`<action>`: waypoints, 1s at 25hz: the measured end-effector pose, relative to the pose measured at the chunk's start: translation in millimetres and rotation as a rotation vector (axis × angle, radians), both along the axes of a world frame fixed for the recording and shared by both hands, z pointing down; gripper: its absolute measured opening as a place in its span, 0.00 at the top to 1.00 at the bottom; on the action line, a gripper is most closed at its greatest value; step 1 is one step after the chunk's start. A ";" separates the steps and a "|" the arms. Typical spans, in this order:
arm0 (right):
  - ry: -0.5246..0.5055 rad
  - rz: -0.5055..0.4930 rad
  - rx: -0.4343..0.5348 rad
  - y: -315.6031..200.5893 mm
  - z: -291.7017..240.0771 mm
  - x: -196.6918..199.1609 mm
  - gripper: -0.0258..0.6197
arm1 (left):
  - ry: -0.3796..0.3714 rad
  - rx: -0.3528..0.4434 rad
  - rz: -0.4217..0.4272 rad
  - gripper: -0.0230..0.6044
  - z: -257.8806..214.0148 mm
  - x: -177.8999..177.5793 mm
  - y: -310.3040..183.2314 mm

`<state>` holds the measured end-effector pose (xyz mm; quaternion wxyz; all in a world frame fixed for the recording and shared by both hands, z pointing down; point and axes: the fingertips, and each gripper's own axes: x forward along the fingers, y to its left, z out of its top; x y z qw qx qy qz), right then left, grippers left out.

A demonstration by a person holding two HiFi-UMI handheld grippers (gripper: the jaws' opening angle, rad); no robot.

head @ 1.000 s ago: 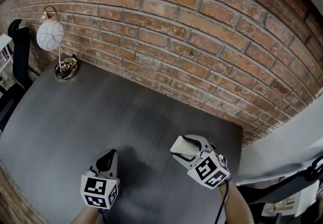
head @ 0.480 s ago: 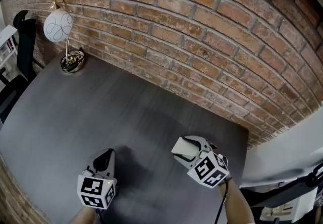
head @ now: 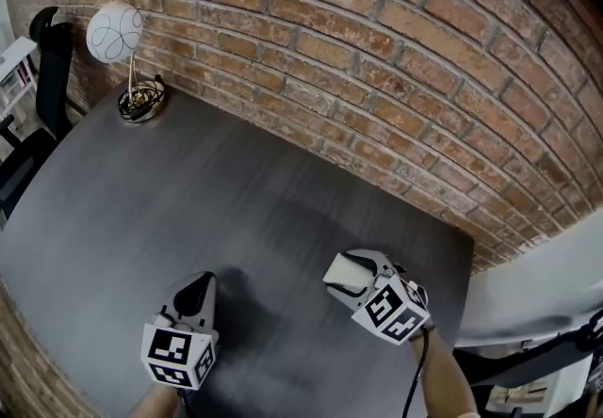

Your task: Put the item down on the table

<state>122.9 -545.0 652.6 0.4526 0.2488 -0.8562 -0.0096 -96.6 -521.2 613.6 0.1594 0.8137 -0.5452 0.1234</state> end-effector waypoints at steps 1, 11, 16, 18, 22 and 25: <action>-0.001 0.001 -0.005 0.1 1.9 -0.2 0.51 | -0.002 0.001 0.001 0.94 0.2 0.1 0.6; -0.027 0.042 -0.058 -4.6 7.2 0.1 0.51 | -0.011 -0.001 0.003 0.94 0.0 -1.4 8.2; -0.025 0.073 -0.083 -5.2 11.4 1.2 0.50 | -0.019 0.006 0.004 0.94 -6.6 -2.0 11.5; -0.032 0.077 -0.076 -6.3 9.7 0.3 0.50 | -0.024 0.009 0.006 0.94 -10.4 -2.0 13.0; -0.063 0.101 -0.075 -9.4 10.0 0.4 0.50 | -0.041 0.019 0.009 0.94 -17.3 -3.7 16.5; -0.099 0.124 -0.055 -12.5 7.7 1.2 0.50 | -0.049 0.023 0.009 0.94 -22.1 -4.6 19.3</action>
